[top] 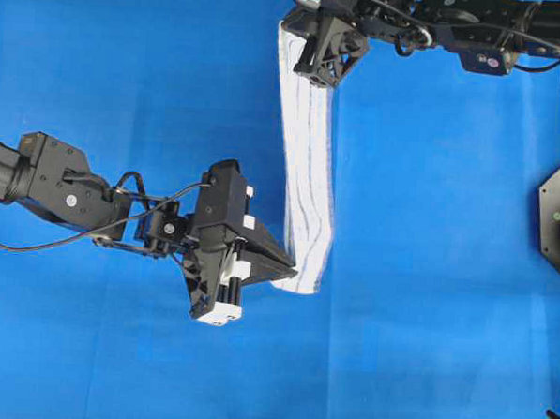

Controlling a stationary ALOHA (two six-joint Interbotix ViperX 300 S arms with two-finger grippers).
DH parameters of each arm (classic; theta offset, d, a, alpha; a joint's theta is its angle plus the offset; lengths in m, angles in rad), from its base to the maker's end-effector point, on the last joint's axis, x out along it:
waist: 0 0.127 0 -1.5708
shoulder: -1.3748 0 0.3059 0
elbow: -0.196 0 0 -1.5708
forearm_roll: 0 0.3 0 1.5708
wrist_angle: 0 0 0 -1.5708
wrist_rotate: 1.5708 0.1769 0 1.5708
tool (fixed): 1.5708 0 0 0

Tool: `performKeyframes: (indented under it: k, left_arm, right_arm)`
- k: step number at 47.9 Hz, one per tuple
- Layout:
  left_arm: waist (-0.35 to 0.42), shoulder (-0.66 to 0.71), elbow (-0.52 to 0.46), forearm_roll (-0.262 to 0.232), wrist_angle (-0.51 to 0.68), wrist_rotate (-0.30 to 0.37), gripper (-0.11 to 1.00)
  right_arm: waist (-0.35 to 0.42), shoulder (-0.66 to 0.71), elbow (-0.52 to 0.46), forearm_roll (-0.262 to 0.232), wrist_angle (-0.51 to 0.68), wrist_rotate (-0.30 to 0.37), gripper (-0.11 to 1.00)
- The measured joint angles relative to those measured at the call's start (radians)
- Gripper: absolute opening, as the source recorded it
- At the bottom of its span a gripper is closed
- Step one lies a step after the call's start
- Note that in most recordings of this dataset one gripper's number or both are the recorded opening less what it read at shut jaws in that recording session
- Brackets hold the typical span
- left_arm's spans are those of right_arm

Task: Fold the blue towel.
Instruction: 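Release the strip and pull both grippers back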

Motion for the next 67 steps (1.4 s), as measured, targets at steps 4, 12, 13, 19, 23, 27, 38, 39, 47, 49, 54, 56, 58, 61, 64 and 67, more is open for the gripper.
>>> performKeyframes:
  k: [4,12,13,19,23,27,38,39,47,49,54,56,58,61,64,67]
  left_arm:
    - [-0.006,0.0,0.0,0.0,-0.002,-0.005,0.18]
    - [-0.031,-0.003,0.002,0.0,0.002,-0.028,0.64]
    - [-0.032,-0.005,0.003,0.002,0.005,-0.028,0.7]
    - [-0.026,-0.046,0.029,0.002,0.04,-0.029,0.85]
    - [-0.017,-0.106,0.061,0.002,0.091,-0.029,0.81]
    - [-0.006,-0.181,0.094,0.002,0.133,-0.028,0.8]
    - [0.058,-0.362,0.189,0.006,0.183,-0.005,0.79]
    - [0.069,-0.373,0.195,0.008,0.186,-0.002,0.79]
    - [0.178,-0.437,0.244,0.008,0.227,0.06,0.79]
    - [0.202,-0.446,0.249,0.008,0.236,0.078,0.79]
    - [0.265,-0.462,0.261,0.008,0.258,0.141,0.79]
    - [0.293,-0.463,0.264,0.009,0.267,0.172,0.79]
    - [0.319,-0.465,0.264,0.009,0.272,0.196,0.79]
    - [0.356,-0.465,0.265,0.009,0.278,0.227,0.79]
    - [0.383,-0.466,0.265,0.011,0.279,0.249,0.79]
    - [0.407,-0.466,0.267,0.009,0.281,0.265,0.79]
  right_arm:
    - [0.0,0.0,0.0,0.0,0.0,-0.002,0.12]
    - [-0.005,0.003,-0.011,-0.009,-0.005,-0.003,0.61]
    - [-0.005,0.005,-0.012,-0.012,-0.006,-0.003,0.67]
    - [-0.006,0.003,-0.012,-0.032,-0.009,-0.003,0.93]
    - [-0.006,0.003,-0.012,-0.034,-0.009,-0.003,0.9]
    - [-0.006,-0.002,-0.009,-0.037,-0.009,-0.003,0.87]
    - [-0.005,-0.097,0.052,-0.04,-0.006,0.018,0.88]
    - [-0.005,-0.107,0.061,-0.038,-0.006,0.02,0.88]
    - [-0.003,-0.201,0.149,-0.031,-0.008,0.035,0.88]
    - [-0.003,-0.225,0.175,-0.025,-0.009,0.041,0.88]
    - [0.0,-0.285,0.238,-0.014,-0.014,0.057,0.88]
    - [0.003,-0.305,0.261,-0.011,-0.017,0.064,0.88]
    - [0.006,-0.324,0.282,-0.009,-0.018,0.072,0.88]
    - [0.014,-0.353,0.318,-0.005,-0.021,0.091,0.88]
    - [0.031,-0.383,0.351,-0.002,-0.023,0.106,0.88]
    - [0.052,-0.407,0.379,-0.002,-0.026,0.117,0.88]
